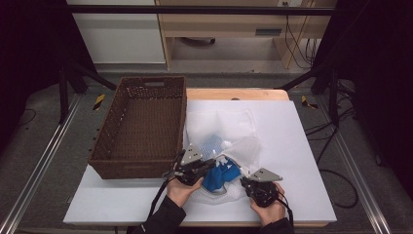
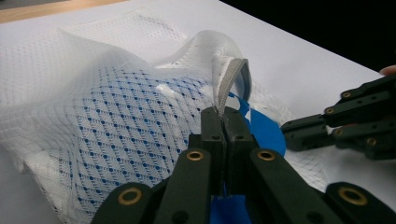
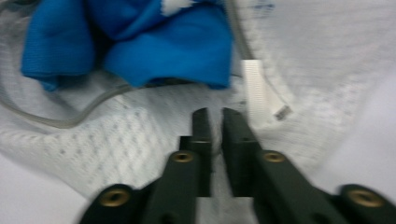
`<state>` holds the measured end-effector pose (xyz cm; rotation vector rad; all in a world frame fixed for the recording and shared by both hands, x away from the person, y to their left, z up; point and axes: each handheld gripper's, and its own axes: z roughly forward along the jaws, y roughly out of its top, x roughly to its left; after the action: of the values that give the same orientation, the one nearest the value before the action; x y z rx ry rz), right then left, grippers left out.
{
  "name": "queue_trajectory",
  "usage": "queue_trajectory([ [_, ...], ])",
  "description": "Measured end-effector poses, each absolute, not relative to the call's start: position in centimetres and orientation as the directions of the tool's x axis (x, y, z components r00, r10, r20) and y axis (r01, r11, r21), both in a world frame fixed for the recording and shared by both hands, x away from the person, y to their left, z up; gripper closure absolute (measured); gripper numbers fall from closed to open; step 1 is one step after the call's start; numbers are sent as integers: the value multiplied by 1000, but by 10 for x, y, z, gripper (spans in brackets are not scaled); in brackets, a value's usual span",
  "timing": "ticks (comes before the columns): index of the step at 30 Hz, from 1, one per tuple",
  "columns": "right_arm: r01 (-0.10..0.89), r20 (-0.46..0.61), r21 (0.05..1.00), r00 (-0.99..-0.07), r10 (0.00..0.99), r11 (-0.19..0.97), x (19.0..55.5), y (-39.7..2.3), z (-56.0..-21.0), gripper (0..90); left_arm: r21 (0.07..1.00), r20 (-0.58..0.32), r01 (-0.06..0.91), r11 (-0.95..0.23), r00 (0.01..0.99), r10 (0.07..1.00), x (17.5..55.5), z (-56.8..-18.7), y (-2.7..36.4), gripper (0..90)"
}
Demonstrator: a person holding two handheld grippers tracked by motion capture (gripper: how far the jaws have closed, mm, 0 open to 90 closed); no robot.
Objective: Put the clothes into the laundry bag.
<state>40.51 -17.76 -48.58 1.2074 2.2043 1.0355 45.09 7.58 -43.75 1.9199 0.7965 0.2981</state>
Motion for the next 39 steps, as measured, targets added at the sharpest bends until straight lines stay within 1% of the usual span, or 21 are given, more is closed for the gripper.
queue_trajectory([
  [5,532,13,796,-494,869,290,399,-198,-477,885,869,-132,401,-291,753,644,452,-438,76,886],
  [6,530,25,810,-461,887,253,393,-212,-471,885,869,-134,402,-290,753,644,451,-438,76,886],
  [8,531,22,810,-451,892,249,392,-216,-471,885,867,-131,401,-297,757,641,451,-439,75,886],
  [10,564,19,791,-408,913,236,391,-226,-474,881,867,-128,399,-300,759,638,450,-440,73,886],
  [12,572,12,781,-412,911,249,392,-226,-477,878,866,-126,397,-303,760,638,450,-439,73,886],
  [13,568,2,779,-424,905,265,393,-222,-478,849,867,-125,397,-302,759,639,450,-439,74,886],
  [16,503,7,825,-465,885,258,391,-214,-465,752,867,-123,397,-302,757,642,451,-438,76,886],
  [17,503,7,825,-465,885,258,391,-214,-465,752,867,-123,397,-302,757,642,451,-438,76,886],
  [18,462,20,850,-510,860,254,391,-203,-456,702,866,-121,397,-303,756,644,451,-437,76,886],
  [20,445,41,857,-563,826,260,395,-186,-450,619,868,-125,398,-297,754,645,451,-437,76,886],
  [22,424,59,869,-599,798,254,402,-166,-451,482,870,-124,396,-295,753,646,451,-436,75,886],
  [23,424,59,869,-599,798,254,402,-166,-451,482,870,-124,396,-295,753,646,451,-436,75,886],
  [24,428,79,869,-615,785,248,412,-145,-456,341,873,-116,388,-293,752,649,451,-435,75,886],
  [27,434,44,852,-615,787,291,426,-122,-465,270,878,-121,387,-282,749,651,451,-433,77,886],
  [29,455,51,844,-598,800,286,432,-113,-470,219,879,-122,386,-278,748,652,451,-433,77,886],
  [32,470,37,825,-598,801,313,439,-106,-478,212,882,-129,387,-271,749,650,451,-432,77,886],
  [33,504,39,799,-587,809,327,446,-102,-486,227,882,-127,385,-272,750,649,451,-433,77,885],
  [34,513,42,793,-584,811,329,448,-101,-489,244,883,-128,384,-271,752,647,450,-433,76,886],
  [36,497,-16,789,-569,822,360,448,-99,-488,405,883,-129,384,-271,752,646,450,-433,76,886],
  [38,474,-77,786,-561,824,396,446,-100,-487,616,882,-129,384,-273,754,644,450,-432,76,886],
  [39,474,-77,786,-561,824,396,446,-100,-487,616,882,-129,384,-273,754,644,450,-432,76,886],
])
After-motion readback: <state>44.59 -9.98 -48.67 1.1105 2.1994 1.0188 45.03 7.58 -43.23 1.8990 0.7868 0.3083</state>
